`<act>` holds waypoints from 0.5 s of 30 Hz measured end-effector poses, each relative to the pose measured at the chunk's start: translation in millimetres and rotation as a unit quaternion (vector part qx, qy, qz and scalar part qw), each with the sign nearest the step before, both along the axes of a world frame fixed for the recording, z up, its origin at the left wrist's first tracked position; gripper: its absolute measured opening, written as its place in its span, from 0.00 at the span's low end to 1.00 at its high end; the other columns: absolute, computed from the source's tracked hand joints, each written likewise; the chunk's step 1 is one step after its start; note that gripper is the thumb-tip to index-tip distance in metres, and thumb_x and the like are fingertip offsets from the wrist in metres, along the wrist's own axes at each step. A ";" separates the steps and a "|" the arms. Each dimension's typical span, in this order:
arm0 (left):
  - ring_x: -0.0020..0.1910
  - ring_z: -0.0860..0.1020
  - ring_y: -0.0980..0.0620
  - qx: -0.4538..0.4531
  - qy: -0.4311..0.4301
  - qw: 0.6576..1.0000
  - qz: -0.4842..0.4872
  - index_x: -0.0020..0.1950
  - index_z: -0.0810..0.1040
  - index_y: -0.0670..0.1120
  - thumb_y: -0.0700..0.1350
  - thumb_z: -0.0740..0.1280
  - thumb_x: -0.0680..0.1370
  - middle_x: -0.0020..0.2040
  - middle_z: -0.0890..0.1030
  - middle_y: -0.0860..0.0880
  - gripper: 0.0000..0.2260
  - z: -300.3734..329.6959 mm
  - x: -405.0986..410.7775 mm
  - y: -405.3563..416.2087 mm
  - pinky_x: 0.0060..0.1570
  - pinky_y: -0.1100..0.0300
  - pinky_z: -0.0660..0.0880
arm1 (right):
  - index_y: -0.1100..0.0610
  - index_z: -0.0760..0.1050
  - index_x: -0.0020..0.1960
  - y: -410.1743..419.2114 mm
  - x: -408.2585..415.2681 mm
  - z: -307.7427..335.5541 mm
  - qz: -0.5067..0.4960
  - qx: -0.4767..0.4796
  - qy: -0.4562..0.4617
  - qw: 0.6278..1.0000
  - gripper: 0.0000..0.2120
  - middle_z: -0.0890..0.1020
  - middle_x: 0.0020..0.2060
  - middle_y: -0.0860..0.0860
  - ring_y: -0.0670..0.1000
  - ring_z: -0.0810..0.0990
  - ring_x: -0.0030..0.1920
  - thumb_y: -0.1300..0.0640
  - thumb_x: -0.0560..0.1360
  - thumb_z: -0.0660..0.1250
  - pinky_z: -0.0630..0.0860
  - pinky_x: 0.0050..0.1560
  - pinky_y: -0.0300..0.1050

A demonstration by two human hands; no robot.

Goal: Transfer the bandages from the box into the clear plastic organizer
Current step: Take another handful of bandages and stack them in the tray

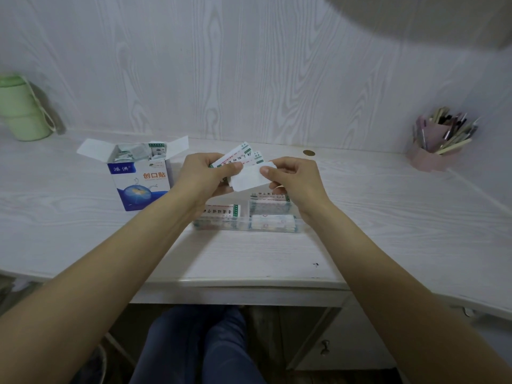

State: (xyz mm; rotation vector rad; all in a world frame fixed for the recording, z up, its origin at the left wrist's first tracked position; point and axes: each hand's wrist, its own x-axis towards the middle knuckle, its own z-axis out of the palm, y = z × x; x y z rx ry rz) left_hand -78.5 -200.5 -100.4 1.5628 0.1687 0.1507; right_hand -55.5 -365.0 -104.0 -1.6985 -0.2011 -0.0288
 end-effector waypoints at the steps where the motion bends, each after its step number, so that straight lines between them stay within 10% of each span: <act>1: 0.34 0.80 0.56 0.000 0.001 1.000 0.004 0.54 0.80 0.40 0.38 0.70 0.75 0.41 0.81 0.47 0.08 0.3 -0.2 -0.6 0.33 0.66 0.79 | 0.57 0.79 0.41 -1.0 0.0 0.3 -0.004 -0.009 -0.001 1.000 0.04 0.79 0.33 0.51 0.42 0.76 0.26 0.62 0.73 0.71 0.73 0.29 0.34; 7: 0.36 0.84 0.47 0.000 0.022 1.000 -0.003 0.57 0.78 0.40 0.39 0.69 0.76 0.48 0.82 0.44 0.10 2.0 -1.9 1.1 0.32 0.59 0.81 | 0.57 0.76 0.37 -13.7 1.1 1.8 -0.047 0.021 0.019 0.998 0.07 0.79 0.30 0.48 0.43 0.77 0.23 0.62 0.73 0.71 0.64 0.22 0.33; 15: 0.35 0.84 0.49 -0.010 -0.012 1.000 0.018 0.56 0.77 0.39 0.37 0.67 0.77 0.46 0.83 0.44 0.09 6.5 -1.0 -8.1 0.33 0.63 0.80 | 0.64 0.76 0.40 -21.3 13.8 -2.3 -0.001 0.154 0.050 0.987 0.05 0.82 0.37 0.57 0.49 0.83 0.38 0.64 0.74 0.69 0.79 0.44 0.35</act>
